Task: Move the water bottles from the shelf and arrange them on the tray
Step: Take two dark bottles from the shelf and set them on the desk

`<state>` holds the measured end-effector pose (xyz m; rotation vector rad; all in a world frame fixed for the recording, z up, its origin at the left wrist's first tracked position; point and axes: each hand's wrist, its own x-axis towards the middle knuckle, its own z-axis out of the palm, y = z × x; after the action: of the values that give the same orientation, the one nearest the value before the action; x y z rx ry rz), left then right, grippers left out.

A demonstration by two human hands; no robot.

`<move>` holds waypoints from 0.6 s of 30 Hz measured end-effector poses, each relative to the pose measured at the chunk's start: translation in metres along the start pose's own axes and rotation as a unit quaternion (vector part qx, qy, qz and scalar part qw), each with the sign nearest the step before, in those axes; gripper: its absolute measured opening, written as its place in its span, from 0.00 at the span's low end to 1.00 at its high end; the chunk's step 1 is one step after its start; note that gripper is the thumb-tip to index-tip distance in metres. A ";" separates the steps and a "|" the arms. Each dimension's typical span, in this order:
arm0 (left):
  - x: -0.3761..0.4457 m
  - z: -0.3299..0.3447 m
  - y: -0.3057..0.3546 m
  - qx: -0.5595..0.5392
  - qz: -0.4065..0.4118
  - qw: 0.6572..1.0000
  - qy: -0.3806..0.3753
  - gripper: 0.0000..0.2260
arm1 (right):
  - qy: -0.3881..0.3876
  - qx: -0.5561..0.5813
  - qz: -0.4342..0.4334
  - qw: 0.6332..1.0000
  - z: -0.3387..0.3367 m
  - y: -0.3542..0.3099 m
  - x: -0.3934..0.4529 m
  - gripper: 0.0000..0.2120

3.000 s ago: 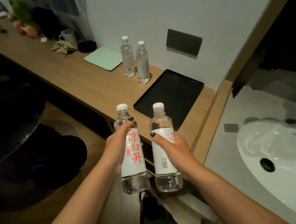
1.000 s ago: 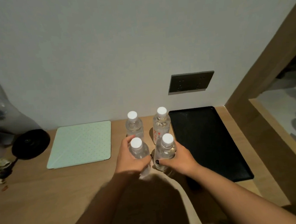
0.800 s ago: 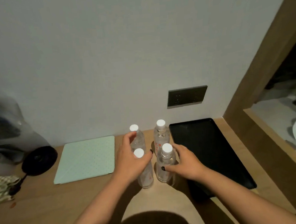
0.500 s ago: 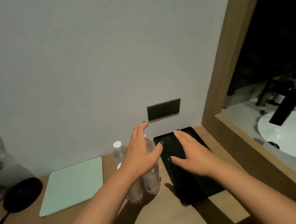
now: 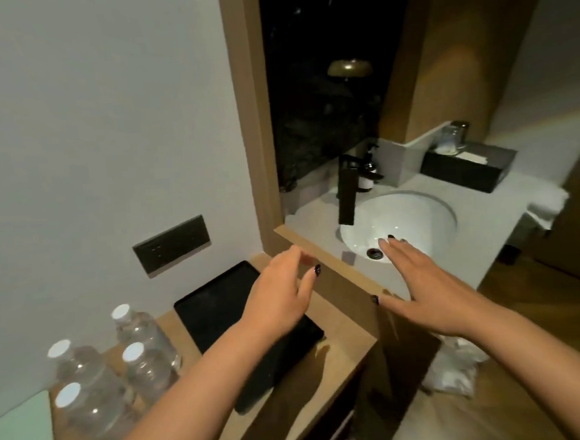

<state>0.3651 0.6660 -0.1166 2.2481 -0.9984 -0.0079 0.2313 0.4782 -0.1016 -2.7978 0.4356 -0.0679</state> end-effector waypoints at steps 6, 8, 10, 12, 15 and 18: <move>0.030 0.071 0.091 0.005 0.059 0.998 -0.011 0.05 | 0.013 -0.014 0.061 0.998 -0.042 0.100 -0.063 0.43; 0.041 0.098 0.127 0.010 0.078 0.997 -0.012 0.05 | 0.013 -0.018 0.084 0.996 -0.060 0.133 -0.082 0.42; 0.052 0.123 0.159 0.019 0.102 0.995 -0.013 0.04 | 0.019 -0.022 0.101 0.994 -0.076 0.164 -0.097 0.42; 0.060 0.148 0.188 0.013 0.114 0.993 -0.021 0.05 | 0.015 -0.026 0.114 0.993 -0.087 0.194 -0.112 0.41; 0.071 0.182 0.226 0.003 0.117 0.993 -0.035 0.08 | 0.006 -0.024 0.133 0.991 -0.099 0.235 -0.131 0.41; 0.083 0.210 0.261 -0.003 0.129 0.990 -0.051 0.07 | 0.005 -0.027 0.150 0.988 -0.110 0.268 -0.145 0.40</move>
<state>0.1979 0.3648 -0.1079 2.1141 -1.3366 -0.0132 0.0052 0.2466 -0.0791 -2.7494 0.8664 -0.0023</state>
